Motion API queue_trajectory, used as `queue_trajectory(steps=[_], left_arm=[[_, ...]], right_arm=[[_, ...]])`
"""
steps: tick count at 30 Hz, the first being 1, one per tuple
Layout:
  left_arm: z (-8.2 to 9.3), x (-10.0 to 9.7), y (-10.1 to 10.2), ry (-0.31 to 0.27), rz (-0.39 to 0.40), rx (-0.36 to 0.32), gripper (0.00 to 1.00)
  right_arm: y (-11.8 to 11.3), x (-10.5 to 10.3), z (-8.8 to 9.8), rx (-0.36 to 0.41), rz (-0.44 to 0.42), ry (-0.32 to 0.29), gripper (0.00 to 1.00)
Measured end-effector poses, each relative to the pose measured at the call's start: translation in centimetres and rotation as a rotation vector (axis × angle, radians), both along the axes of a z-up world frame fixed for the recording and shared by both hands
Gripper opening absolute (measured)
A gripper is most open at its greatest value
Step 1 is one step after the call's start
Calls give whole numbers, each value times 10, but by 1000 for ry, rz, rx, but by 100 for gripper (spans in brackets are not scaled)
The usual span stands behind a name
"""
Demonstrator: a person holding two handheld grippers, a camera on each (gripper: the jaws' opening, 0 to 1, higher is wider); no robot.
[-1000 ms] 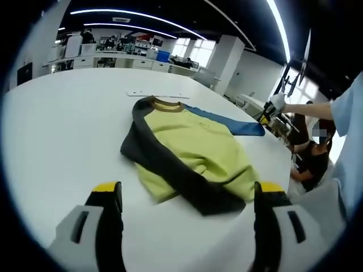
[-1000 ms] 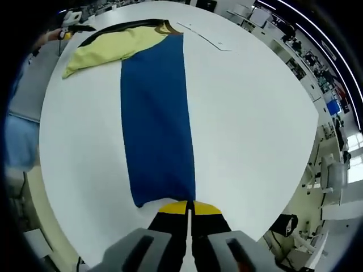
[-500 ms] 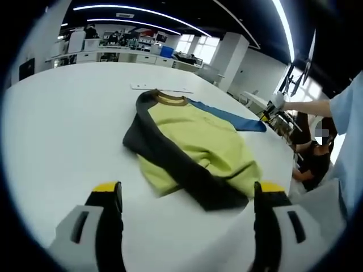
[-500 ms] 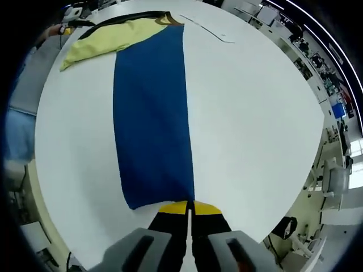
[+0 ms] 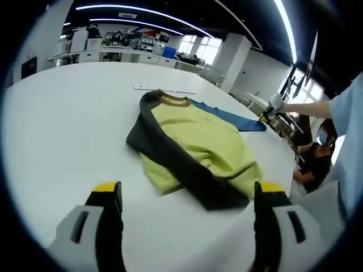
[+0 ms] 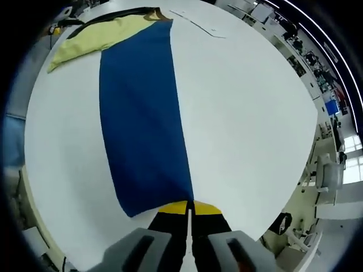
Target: Fold the garment on the visible template until the final outline fits inside the template.
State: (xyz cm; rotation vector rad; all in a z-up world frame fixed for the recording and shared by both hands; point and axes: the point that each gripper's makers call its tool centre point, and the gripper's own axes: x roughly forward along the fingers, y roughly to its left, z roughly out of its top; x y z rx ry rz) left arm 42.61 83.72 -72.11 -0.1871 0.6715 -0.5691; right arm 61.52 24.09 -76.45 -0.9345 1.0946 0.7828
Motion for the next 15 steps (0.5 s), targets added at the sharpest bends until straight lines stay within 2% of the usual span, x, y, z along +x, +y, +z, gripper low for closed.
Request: queue_trajectory(steps=[7, 10, 12, 15], left_arm=[[-1, 0, -1, 2, -1, -3, 94], [-1, 0, -2, 1, -3, -4, 94], [-2, 0, -3, 2, -6, -3, 94], [-2, -1, -3, 1, -4, -6, 94]], right_arm=[[-2, 1, -1, 27, -27, 18, 0], [2, -6, 3, 58, -52, 20, 2], [6, -11, 4, 111, -76, 39, 11], [11, -15, 10, 159, -80, 25, 33]])
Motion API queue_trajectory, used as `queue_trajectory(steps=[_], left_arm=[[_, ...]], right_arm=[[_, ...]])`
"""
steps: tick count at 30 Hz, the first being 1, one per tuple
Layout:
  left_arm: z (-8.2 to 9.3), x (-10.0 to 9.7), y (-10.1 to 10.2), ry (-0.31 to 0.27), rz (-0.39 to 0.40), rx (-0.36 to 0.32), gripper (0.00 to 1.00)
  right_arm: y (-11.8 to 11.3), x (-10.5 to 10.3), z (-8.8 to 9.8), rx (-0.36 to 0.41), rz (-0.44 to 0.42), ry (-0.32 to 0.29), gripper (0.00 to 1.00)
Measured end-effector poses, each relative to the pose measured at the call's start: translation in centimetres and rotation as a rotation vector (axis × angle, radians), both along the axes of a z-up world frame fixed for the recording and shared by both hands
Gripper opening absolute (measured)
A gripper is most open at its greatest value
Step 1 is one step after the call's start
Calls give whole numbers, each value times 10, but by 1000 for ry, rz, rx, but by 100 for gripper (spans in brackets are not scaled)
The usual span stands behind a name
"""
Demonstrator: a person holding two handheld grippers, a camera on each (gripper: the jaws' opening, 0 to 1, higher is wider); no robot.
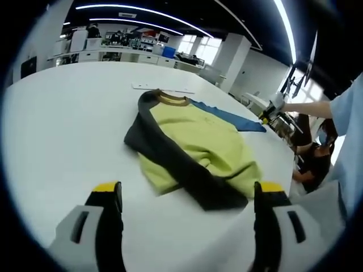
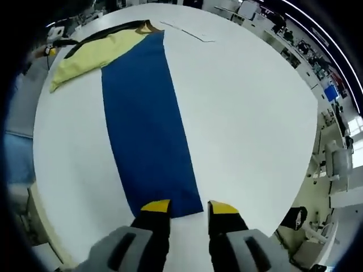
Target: Fold the garment on the visible template until the final outline fits inside the template.
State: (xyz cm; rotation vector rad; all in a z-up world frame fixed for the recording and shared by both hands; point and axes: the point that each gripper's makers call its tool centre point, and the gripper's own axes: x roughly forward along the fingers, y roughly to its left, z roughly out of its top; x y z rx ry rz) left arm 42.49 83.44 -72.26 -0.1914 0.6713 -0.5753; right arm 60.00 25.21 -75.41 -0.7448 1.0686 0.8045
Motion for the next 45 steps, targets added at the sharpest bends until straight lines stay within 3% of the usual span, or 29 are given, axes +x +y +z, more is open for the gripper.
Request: queue_trajectory(steps=[2, 7, 20, 32, 45], left_arm=[[0, 0, 0, -2, 0, -2, 94], [1, -1, 1, -4, 0, -4, 94], [7, 0, 1, -20, -3, -14, 94], [7, -4, -4, -24, -7, -22, 90], [7, -12, -21, -27, -18, -51, 81]], right_arm=[[9, 0, 4, 92, -27, -6, 48], [29, -13, 16, 189, -57, -33, 65], [59, -17, 31, 301, -62, -121, 100], [84, -41, 40, 382, -40, -150, 100], [122, -75, 64, 521, -23, -198, 97]])
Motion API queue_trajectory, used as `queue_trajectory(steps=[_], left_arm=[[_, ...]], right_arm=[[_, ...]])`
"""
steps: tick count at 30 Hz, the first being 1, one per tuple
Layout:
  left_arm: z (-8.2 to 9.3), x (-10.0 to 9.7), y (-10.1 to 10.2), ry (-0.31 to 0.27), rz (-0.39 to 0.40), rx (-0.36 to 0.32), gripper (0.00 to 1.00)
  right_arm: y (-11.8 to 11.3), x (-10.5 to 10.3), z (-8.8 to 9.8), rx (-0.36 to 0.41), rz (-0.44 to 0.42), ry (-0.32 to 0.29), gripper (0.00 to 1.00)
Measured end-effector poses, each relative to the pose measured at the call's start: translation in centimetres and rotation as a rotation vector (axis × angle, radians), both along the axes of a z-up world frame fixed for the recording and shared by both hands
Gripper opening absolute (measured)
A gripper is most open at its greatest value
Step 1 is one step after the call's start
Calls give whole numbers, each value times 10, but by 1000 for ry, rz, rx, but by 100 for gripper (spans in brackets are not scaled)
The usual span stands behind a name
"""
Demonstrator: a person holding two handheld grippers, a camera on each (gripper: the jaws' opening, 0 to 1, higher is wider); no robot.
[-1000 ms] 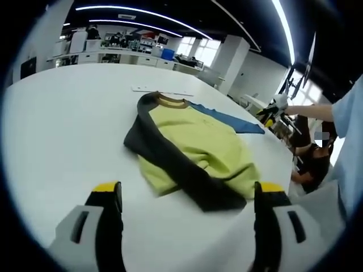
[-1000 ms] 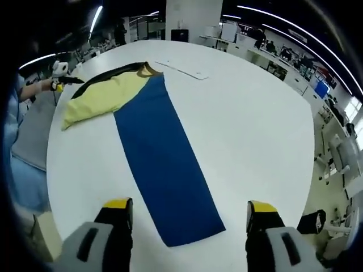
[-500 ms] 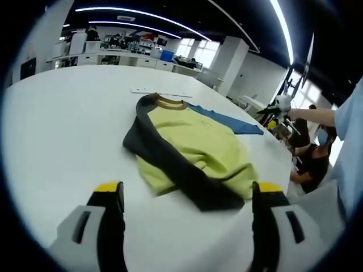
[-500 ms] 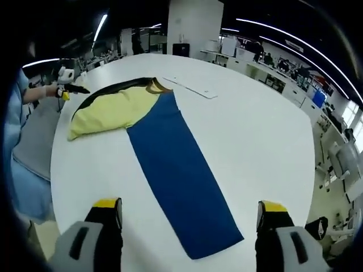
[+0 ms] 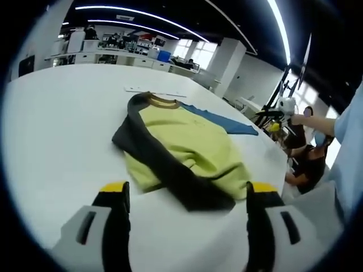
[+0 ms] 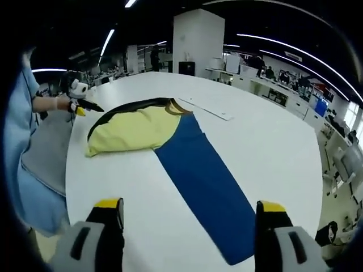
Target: Fold the garment on the visible template until the final outline fits inside the template.
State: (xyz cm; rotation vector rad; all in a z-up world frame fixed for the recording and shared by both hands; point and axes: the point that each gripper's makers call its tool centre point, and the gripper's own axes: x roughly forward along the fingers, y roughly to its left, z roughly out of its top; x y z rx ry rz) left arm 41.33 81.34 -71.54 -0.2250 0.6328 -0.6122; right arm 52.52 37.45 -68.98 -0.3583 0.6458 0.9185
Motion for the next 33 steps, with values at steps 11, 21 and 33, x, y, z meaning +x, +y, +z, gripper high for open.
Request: queue_trajectory(steps=[11, 21, 33], left_arm=[[-8, -13, -19, 30, 31, -18, 69], [-25, -23, -38, 92, 67, -47, 59], [-36, -33, -45, 174, 159, -88, 24]], right_arm=[[11, -24, 1, 63, -22, 0, 95], [24, -51, 8, 83, -43, 14, 93], [42, -66, 5, 89, -20, 35, 91]])
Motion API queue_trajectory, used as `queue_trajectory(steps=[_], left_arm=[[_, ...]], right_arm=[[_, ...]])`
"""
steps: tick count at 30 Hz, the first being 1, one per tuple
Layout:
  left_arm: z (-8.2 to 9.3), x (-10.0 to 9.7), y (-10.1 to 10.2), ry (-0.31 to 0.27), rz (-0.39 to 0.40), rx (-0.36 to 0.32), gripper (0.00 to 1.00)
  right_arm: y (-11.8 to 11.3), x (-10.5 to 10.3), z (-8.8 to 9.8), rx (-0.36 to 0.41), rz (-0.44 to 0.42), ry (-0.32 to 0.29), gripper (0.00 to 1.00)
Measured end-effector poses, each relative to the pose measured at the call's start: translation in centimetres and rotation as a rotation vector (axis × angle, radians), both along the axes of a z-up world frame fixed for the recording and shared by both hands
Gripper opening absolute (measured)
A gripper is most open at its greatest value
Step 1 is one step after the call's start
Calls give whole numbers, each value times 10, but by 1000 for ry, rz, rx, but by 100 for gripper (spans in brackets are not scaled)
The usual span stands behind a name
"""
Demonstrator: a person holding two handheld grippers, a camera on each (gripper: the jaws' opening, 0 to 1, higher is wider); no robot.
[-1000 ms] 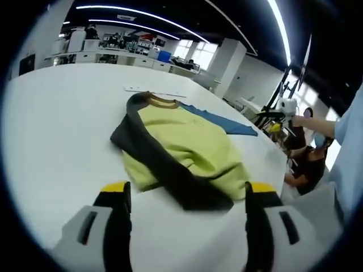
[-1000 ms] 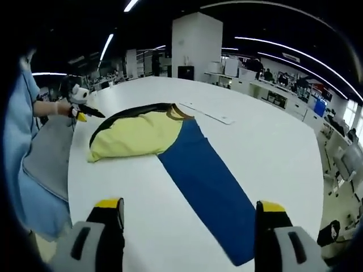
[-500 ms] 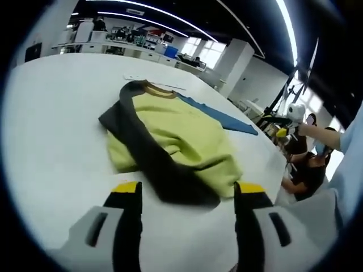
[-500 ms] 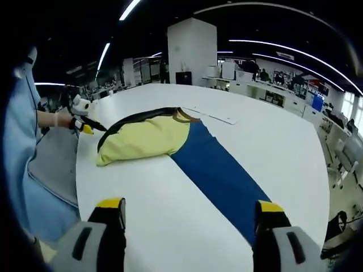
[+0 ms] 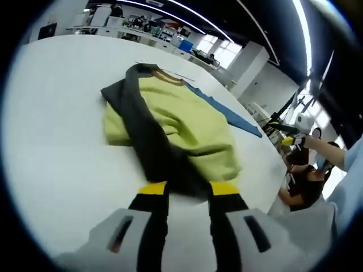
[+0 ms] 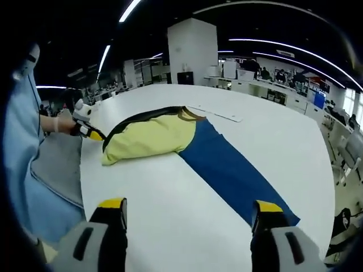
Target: Fold the garment on the visible template until the final outline fits inside the template.
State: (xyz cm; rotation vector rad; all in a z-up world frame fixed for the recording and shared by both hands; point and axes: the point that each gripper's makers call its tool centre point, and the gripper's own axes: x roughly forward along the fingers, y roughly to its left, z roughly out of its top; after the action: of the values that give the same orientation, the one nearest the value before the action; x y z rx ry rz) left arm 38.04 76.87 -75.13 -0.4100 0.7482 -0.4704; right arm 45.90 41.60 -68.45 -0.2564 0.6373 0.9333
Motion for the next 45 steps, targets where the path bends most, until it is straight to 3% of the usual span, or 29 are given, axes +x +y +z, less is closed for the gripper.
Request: queue_trajectory(steps=[8, 15, 21, 28, 36, 40, 45], left_arm=[[-13, -5, -3, 63, 62, 13, 17], [-16, -6, -1, 76, 101, 8, 13], [-14, -4, -7, 80, 108, -29, 0], [-14, -2, -3, 83, 112, -19, 0], [13, 4, 22, 25, 128, -19, 0], [40, 10, 47, -24, 133, -19, 0], [65, 16, 86, -69, 137, 45, 0]], right_arm=[[-3, 2, -2, 9, 2, 8, 89], [-7, -1, -7, 8, -1, 20, 88], [-6, -4, -11, 8, 2, 28, 87], [-4, -8, -14, 7, 6, 39, 86], [2, -9, -13, 13, 15, 42, 85], [5, -8, -11, 12, 22, 40, 85], [8, -7, -8, 8, 29, 36, 85]])
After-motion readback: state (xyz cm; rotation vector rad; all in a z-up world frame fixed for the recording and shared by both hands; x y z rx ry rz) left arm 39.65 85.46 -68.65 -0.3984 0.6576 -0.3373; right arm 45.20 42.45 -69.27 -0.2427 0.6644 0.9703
